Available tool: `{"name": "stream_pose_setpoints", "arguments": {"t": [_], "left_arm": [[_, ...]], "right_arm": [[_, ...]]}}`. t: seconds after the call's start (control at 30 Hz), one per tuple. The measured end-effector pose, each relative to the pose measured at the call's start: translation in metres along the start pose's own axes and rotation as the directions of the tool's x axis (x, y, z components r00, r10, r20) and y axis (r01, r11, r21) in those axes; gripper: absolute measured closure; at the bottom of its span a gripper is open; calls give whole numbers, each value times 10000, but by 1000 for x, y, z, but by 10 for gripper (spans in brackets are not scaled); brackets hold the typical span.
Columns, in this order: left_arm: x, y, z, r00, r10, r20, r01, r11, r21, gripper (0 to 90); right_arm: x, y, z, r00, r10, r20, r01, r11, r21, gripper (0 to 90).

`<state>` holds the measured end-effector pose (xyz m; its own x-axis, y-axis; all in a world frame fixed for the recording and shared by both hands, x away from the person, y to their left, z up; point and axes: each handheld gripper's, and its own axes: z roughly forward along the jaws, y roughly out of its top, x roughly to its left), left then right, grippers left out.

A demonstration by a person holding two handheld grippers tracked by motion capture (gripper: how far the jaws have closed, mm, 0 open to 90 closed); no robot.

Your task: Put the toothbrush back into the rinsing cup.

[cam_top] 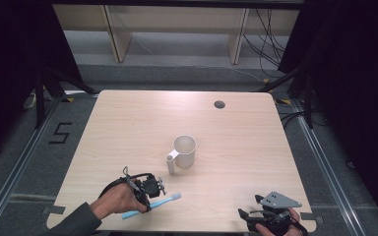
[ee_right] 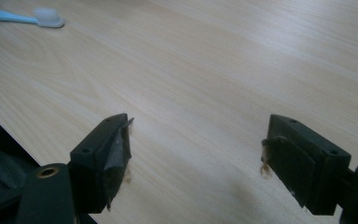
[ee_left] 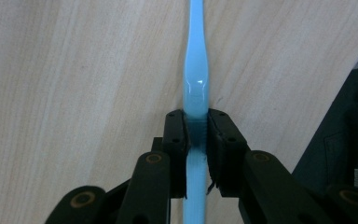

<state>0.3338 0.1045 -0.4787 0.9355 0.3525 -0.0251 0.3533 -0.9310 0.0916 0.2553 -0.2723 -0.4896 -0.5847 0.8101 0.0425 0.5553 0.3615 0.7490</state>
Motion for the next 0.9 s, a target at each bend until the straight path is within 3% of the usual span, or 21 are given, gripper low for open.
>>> {"name": "stream_pose_setpoints", "arguments": {"t": [0.2,0.37,0.4,0.6,0.67,0.7,0.77,0.8,0.87,0.9], "left_arm": [[-4,-3,0,9991,350,-255,-354,9993,-157,782],[-3,-6,-1,9991,347,-225,-357,9983,-471,783],[-2,-7,-1,9987,365,-349,-386,9975,-597,783],[-1,-11,-11,9993,284,-225,-308,9928,-1156,785],[-1,-14,-22,9994,148,-310,-200,9845,-1740,785],[-1,-14,-22,9994,148,-310,-200,9845,-1740,785],[0,-18,-29,9998,-9,-202,-38,9733,-2296,785],[0,-18,-29,9998,-9,-202,-38,9733,-2296,785],[2,-22,-34,9993,-236,-295,145,9607,-2771,785],[2,-22,-34,9993,-236,-295,145,9607,-2771,785]], "right_arm": [[0,0,-1,10000,46,60,-46,10000,-55,237],[1,0,-1,9993,359,-74,-359,9994,-5,238],[-1,0,-1,9999,104,58,-104,9999,-129,238],[-1,1,-1,9999,121,-8,-121,9999,-110,238],[-1,1,-1,9999,123,56,-122,9999,-118,238],[-1,0,-1,9999,102,35,-102,9998,-144,238],[-1,1,-1,9999,116,1,-116,9999,-120,238],[-1,1,0,9999,156,7,-155,9998,-123,238],[-1,1,-1,9999,108,63,-107,9999,-106,238],[-1,1,-1,9999,108,63,-107,9999,-106,238]]}}
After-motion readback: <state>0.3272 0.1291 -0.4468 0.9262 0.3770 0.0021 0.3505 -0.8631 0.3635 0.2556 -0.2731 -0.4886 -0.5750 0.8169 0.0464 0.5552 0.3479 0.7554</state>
